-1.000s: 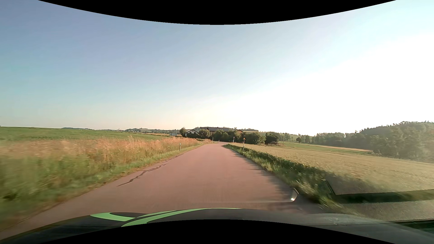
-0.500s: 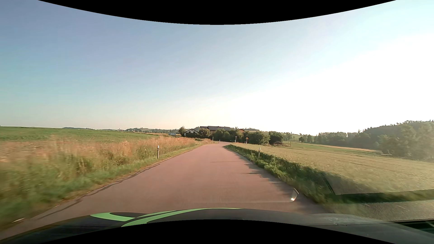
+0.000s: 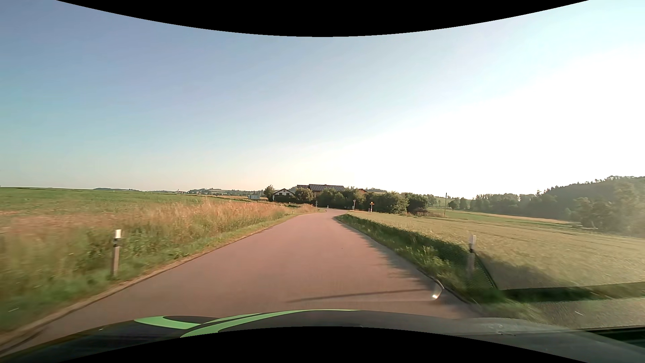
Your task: Follow the waypoints while adhering to traffic rules and regulations
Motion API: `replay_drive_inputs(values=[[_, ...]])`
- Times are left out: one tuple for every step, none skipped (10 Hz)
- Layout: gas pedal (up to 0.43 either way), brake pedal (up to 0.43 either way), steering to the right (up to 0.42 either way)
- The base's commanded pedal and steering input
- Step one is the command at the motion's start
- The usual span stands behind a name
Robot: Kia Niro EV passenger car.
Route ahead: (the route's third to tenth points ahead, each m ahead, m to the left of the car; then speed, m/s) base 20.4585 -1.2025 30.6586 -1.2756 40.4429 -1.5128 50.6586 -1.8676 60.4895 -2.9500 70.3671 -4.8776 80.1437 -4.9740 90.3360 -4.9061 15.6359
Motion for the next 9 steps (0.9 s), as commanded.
replay_drive_inputs(values=[[0.0,0.14,0.001],[0.0,0.14,0.001],[0.0,0.146,0.001],[0.0,0.146,0.001],[0.0,0.146,0.001],[0.0,0.152,0.001],[0.0,0.152,0.001],[0.0,0.152,0.001],[0.0,0.152,0.001]])
